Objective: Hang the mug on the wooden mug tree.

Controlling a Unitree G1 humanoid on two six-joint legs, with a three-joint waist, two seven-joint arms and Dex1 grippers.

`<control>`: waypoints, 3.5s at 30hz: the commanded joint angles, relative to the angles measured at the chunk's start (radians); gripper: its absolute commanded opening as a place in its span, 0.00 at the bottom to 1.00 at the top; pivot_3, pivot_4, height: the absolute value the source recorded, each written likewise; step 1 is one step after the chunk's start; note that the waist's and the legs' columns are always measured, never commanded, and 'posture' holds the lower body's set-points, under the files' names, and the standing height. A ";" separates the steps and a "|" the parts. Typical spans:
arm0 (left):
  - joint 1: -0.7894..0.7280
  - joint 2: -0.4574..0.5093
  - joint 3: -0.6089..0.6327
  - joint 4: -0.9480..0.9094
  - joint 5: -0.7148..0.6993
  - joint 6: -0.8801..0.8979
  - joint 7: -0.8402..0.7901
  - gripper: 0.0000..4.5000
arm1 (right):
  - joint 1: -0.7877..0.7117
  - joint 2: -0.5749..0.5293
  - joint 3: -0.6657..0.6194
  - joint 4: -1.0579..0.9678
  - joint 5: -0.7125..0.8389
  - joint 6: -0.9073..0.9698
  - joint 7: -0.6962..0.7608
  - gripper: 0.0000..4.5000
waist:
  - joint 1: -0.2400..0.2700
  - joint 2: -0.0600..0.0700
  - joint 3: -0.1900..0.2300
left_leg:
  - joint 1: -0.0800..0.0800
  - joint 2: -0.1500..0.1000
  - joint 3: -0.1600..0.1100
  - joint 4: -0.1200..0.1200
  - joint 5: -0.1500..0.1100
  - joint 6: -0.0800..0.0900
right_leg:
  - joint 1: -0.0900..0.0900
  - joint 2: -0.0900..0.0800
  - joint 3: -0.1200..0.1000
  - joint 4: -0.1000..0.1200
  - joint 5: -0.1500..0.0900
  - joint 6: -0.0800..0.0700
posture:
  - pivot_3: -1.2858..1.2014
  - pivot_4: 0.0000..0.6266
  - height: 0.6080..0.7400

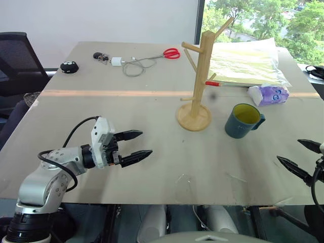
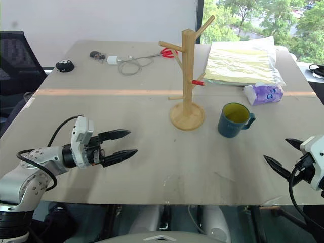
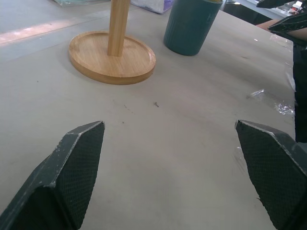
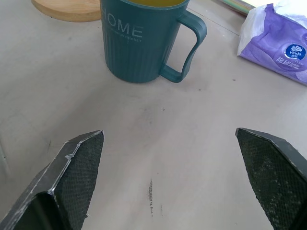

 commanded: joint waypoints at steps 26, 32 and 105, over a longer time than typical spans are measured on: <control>-0.068 0.022 0.016 -0.217 -0.145 0.027 -0.107 1.00 | -0.448 0.240 0.374 0.258 -0.248 -0.073 -0.449 0.99 | -0.002 0.000 0.000 | 0.000 0.000 0.001 0.000 0.000 -0.001 | 0.000 0.000 0.000 0.000 0.000 0.000 | 0.52 0.24 1.00; -0.017 0.019 0.046 -0.289 -0.192 0.037 -0.072 1.00 | -0.561 0.246 0.404 0.370 -0.272 -0.115 -0.460 0.99 | -0.003 0.000 0.000 | 0.000 0.000 0.001 0.000 0.002 -0.003 | 0.000 0.001 0.001 0.000 0.000 0.000 | 0.52 0.24 1.00; 0.141 -0.071 0.270 -0.323 -0.451 0.021 0.123 1.00 | -1.381 0.084 0.880 0.277 -0.116 0.514 -0.204 0.41 | -0.027 0.001 0.002 | -0.007 0.000 0.002 -0.001 0.002 -0.004 | -0.007 -0.001 0.000 0.000 0.001 0.000 | 0.52 0.24 1.00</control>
